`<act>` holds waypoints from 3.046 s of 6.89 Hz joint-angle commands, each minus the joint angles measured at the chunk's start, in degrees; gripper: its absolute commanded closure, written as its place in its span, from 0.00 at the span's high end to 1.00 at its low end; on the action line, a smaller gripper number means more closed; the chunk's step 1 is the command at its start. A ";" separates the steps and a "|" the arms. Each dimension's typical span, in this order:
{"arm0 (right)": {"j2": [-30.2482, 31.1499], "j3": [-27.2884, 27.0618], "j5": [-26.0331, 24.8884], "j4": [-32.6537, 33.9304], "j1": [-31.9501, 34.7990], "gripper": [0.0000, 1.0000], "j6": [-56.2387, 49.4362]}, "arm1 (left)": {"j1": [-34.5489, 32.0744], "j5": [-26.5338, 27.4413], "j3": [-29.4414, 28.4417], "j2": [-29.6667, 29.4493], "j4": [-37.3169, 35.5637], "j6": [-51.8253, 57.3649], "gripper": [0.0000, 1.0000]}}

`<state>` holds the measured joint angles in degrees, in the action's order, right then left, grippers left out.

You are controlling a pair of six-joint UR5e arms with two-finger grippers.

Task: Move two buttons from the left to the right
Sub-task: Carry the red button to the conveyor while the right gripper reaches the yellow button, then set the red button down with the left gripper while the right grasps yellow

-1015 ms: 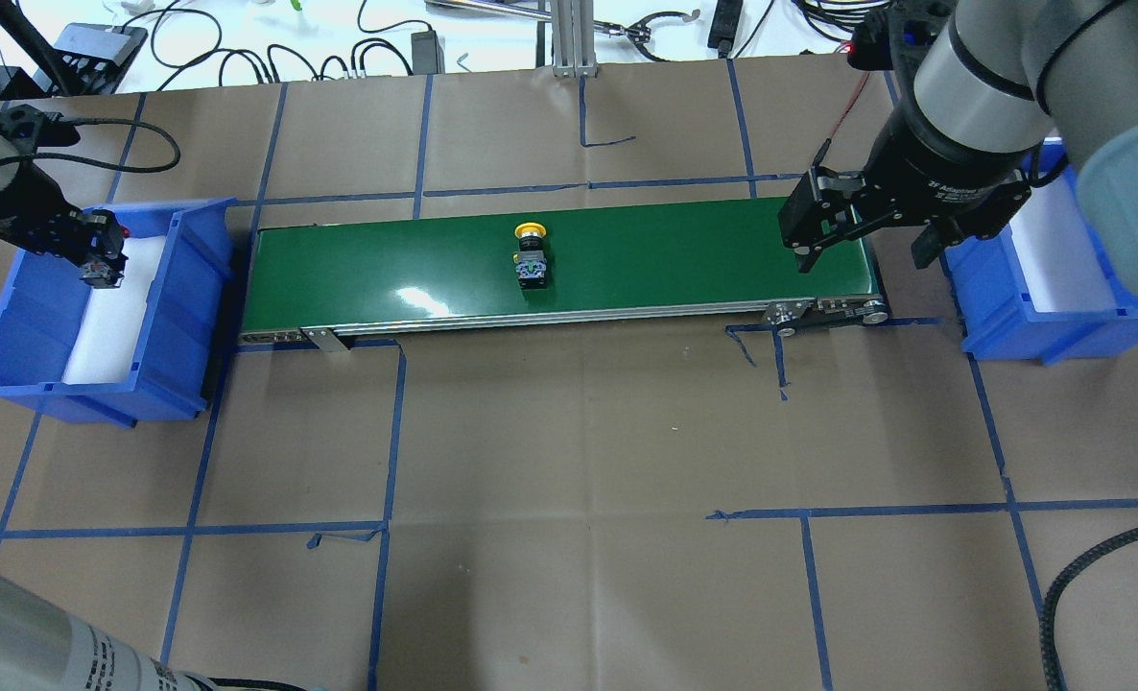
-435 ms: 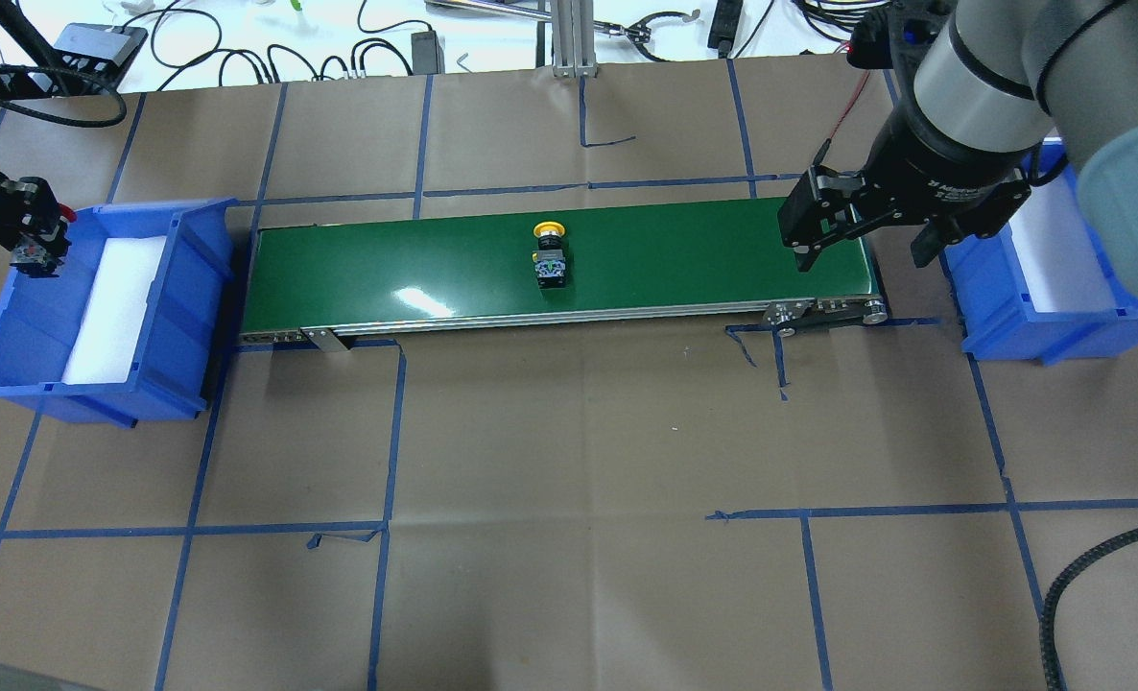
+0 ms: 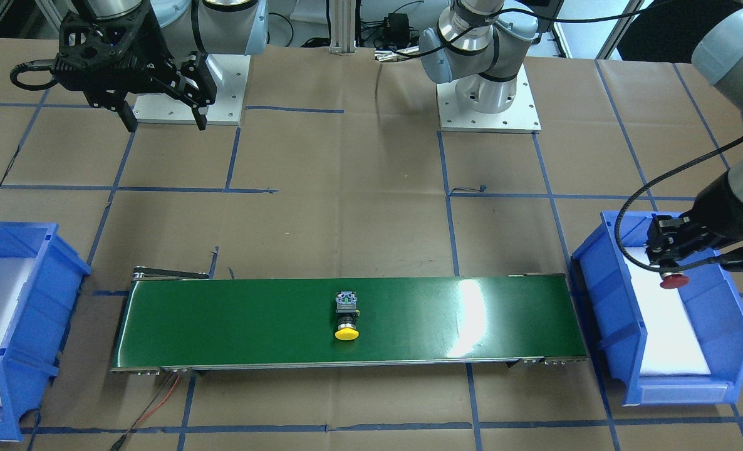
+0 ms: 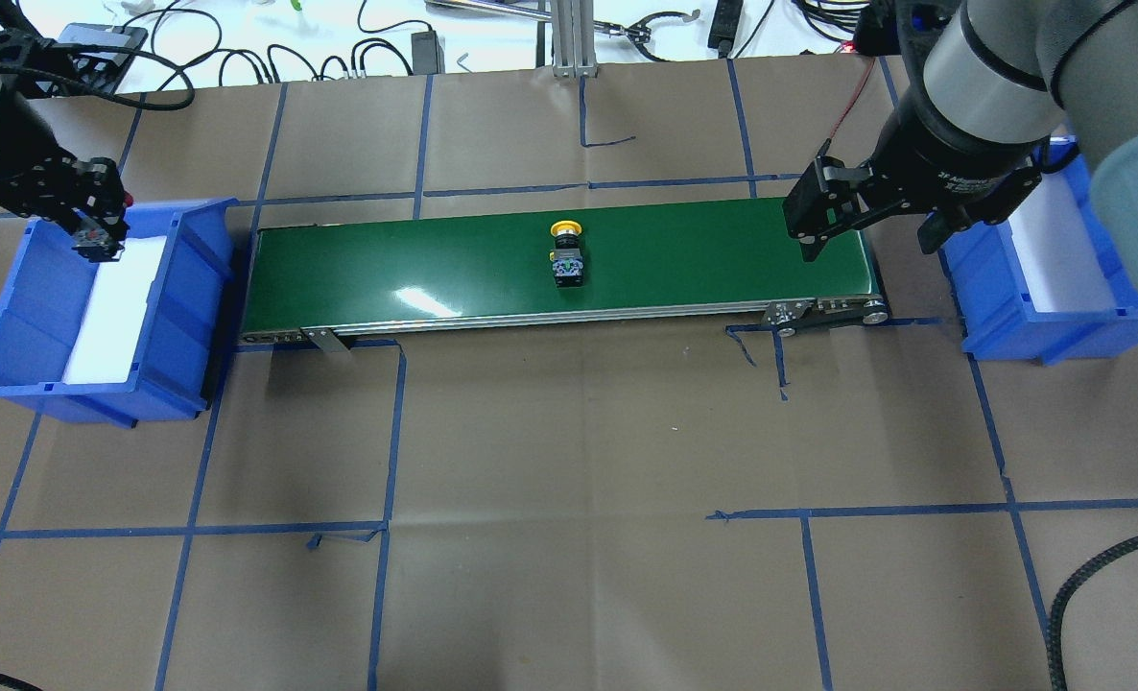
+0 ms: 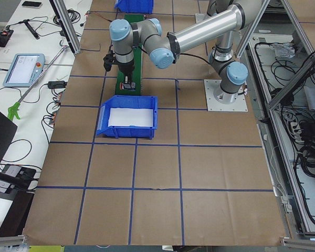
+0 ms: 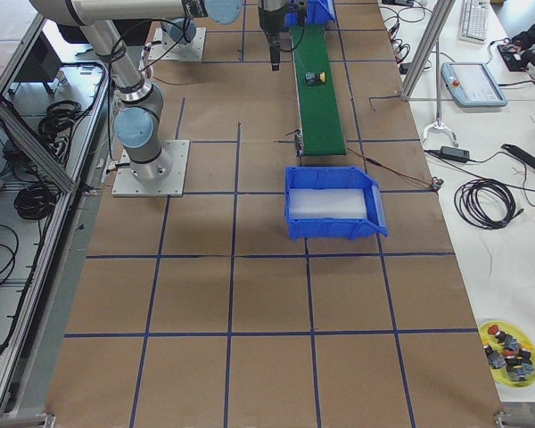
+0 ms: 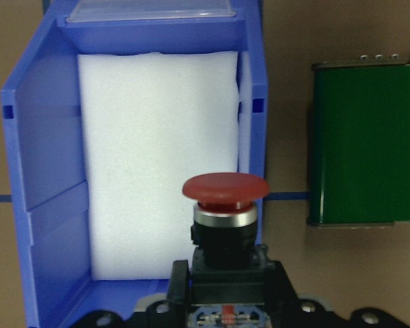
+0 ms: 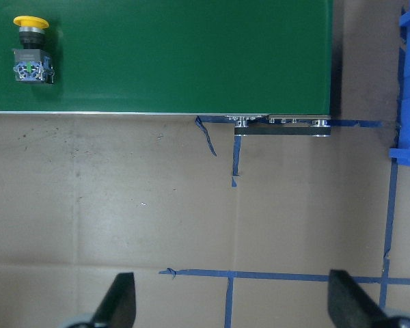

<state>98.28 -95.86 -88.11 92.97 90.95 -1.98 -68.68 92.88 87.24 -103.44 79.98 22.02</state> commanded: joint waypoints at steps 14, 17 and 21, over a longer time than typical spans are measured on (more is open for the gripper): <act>-17.83 0.58 -2.95 18.86 0.63 1.00 0.57 | -11.04 -0.94 10.41 -8.27 -18.10 -9.53 0.97; -21.35 0.58 -0.66 22.87 0.63 1.00 2.58 | -11.21 -0.68 8.83 -4.86 -17.32 -9.80 1.00; -29.27 6.90 0.48 23.14 1.25 1.00 3.20 | -13.22 -0.86 11.10 12.79 2.51 -15.58 1.00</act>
<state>71.09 -91.01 -87.58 116.12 91.95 0.99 -80.63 92.16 97.38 -96.02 76.96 8.77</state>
